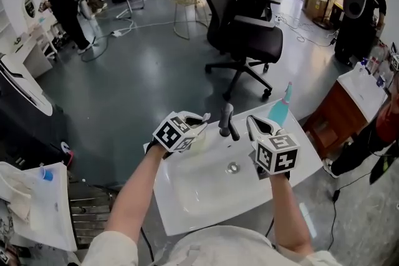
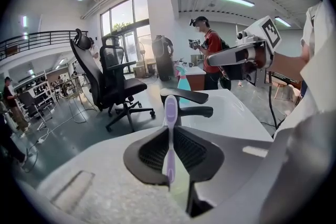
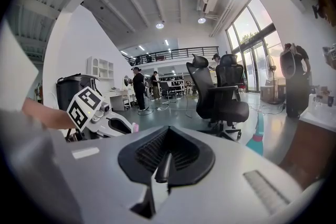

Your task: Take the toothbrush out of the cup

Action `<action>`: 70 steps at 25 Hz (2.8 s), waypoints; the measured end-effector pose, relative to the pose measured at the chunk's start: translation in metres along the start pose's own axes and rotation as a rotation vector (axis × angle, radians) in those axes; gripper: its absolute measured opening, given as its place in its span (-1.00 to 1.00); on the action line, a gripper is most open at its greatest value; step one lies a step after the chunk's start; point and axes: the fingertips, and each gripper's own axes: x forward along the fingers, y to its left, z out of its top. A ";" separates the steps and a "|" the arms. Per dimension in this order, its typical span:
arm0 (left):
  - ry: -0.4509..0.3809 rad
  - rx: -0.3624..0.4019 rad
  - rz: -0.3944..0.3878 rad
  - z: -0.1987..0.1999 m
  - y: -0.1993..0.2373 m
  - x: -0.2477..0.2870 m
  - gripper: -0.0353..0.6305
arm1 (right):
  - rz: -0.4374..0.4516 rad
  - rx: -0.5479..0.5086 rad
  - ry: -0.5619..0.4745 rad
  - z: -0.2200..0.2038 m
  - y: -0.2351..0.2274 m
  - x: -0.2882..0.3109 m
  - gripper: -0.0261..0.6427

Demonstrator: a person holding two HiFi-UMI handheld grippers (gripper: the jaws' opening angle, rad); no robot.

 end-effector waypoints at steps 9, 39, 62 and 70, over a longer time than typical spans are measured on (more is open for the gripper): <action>-0.076 -0.036 0.053 0.010 0.007 -0.018 -0.80 | 0.016 -0.013 0.016 0.001 0.015 0.001 -0.91; -0.219 -0.184 0.453 0.053 0.007 -0.075 -0.80 | 0.259 -0.050 0.010 0.005 0.019 0.006 -0.91; -0.267 -0.379 0.808 0.022 -0.034 -0.143 -0.80 | 0.426 -0.065 -0.007 0.007 0.040 -0.007 -0.91; -0.245 -0.413 0.882 0.011 -0.053 -0.151 -0.80 | 0.443 -0.062 -0.007 0.005 0.037 -0.013 -0.91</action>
